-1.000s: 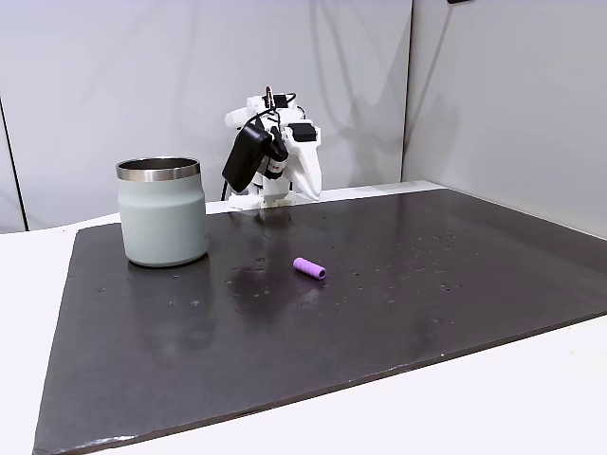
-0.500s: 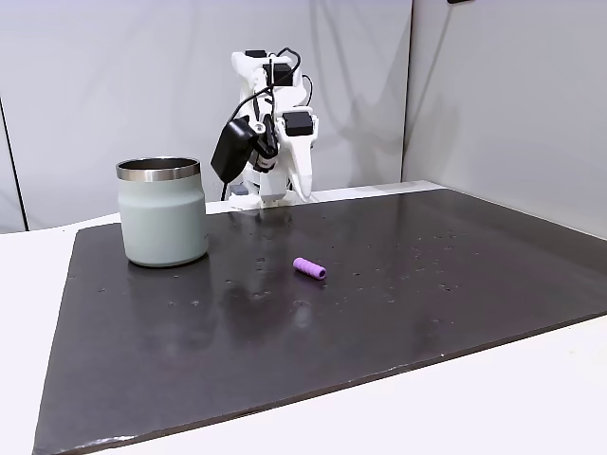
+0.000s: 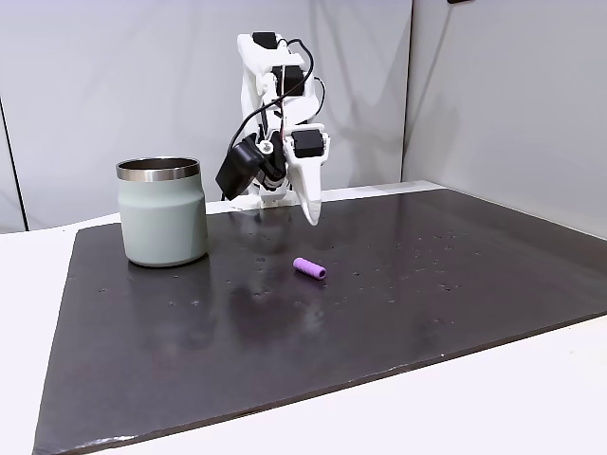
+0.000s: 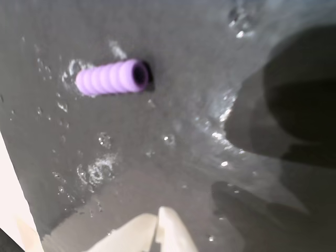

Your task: Grasp a pengrip and put it in the cup.

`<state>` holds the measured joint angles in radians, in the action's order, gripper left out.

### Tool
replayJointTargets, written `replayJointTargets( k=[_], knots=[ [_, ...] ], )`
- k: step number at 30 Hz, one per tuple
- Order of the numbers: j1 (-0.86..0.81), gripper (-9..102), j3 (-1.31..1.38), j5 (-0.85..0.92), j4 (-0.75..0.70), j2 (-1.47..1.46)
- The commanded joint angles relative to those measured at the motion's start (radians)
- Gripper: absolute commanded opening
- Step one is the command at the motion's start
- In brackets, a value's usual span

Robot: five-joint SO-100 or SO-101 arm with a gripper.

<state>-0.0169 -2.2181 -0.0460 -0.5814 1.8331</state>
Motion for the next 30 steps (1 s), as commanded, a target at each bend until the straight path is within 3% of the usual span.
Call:
replayJointTargets(
  k=[1, 21, 30],
  knots=[
    [0.023, 0, 0.132, -0.054, -0.023, -0.049],
    [0.064, 2, 0.535, -0.552, -0.439, -0.238],
    [0.017, 13, 0.653, -0.653, -0.520, -0.333]
  ],
)
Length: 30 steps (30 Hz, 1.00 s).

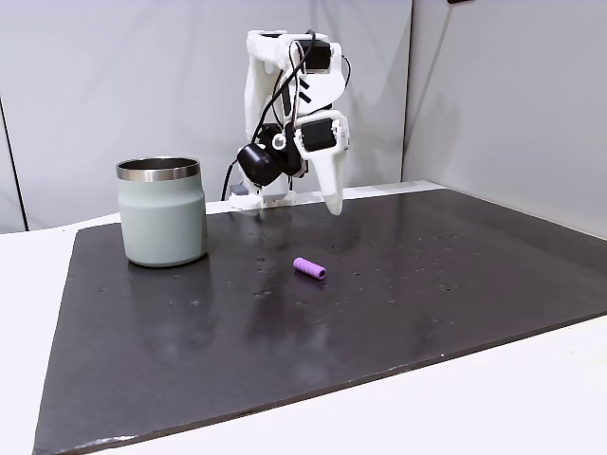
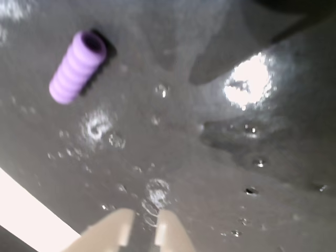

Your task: Grasp a pengrip and put it in the cup.

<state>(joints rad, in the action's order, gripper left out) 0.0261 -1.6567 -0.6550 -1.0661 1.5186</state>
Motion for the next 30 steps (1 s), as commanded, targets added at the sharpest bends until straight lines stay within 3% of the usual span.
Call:
replayJointTargets(
  k=[1, 23, 30],
  knots=[
    [-0.032, 13, 0.117, -0.054, -0.058, -0.040],
    [-0.126, 21, 0.664, 0.000, -0.319, -0.489],
    [-0.115, 22, 0.939, 0.002, -0.483, -0.681]
  ],
)
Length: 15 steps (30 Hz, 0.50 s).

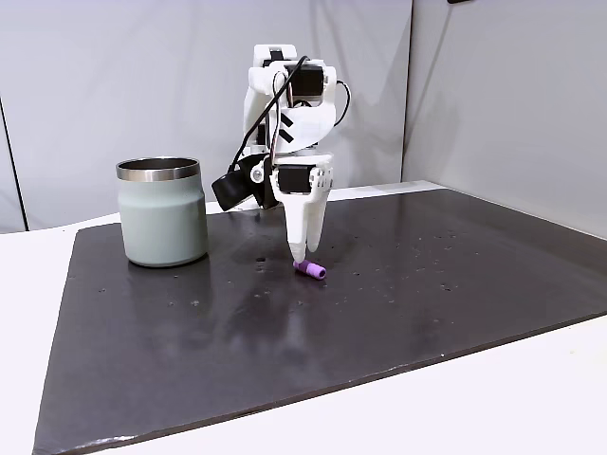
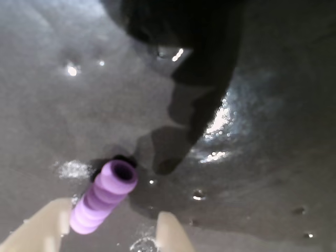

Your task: Grasp a pengrip and put it in the cup.

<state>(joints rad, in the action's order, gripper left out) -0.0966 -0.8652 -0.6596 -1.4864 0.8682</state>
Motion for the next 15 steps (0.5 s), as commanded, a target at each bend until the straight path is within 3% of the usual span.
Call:
replayJointTargets(
  k=[1, 4, 9, 15],
  knots=[
    [0.014, 23, 0.198, 0.009, -0.094, -0.064],
    [0.028, 24, 0.388, 0.025, -0.206, -0.193],
    [0.031, 21, 0.396, 0.063, -0.204, -0.218],
    [0.026, 5, 0.383, 0.095, -0.193, -0.218]
  ],
)
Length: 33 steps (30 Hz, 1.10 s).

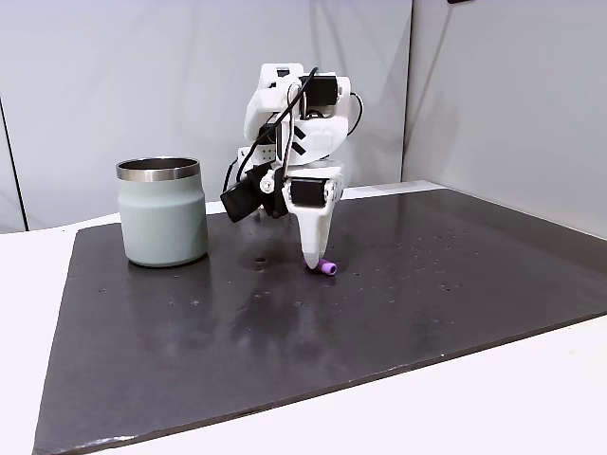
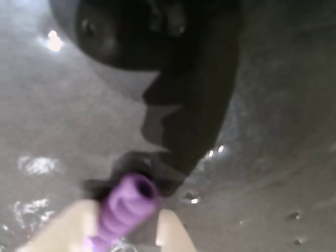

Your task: Grasp a pengrip and put it in the cup.

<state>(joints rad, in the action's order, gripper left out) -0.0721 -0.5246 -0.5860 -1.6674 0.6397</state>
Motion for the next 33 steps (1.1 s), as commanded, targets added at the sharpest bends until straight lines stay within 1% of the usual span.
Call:
replayJointTargets(
  k=[1, 3, 12, 21, 33],
  knots=[
    [0.002, 2, 0.038, 0.031, -0.009, 0.011],
    [-0.002, 0, 0.029, 0.032, -0.008, 0.012],
    [-0.012, 0, 0.008, 0.026, -0.009, 0.077],
    [-0.008, 0, -0.124, 0.037, -0.052, 0.327],
    [-0.086, 0, -0.342, 0.199, -0.103, 0.719]
  ],
)
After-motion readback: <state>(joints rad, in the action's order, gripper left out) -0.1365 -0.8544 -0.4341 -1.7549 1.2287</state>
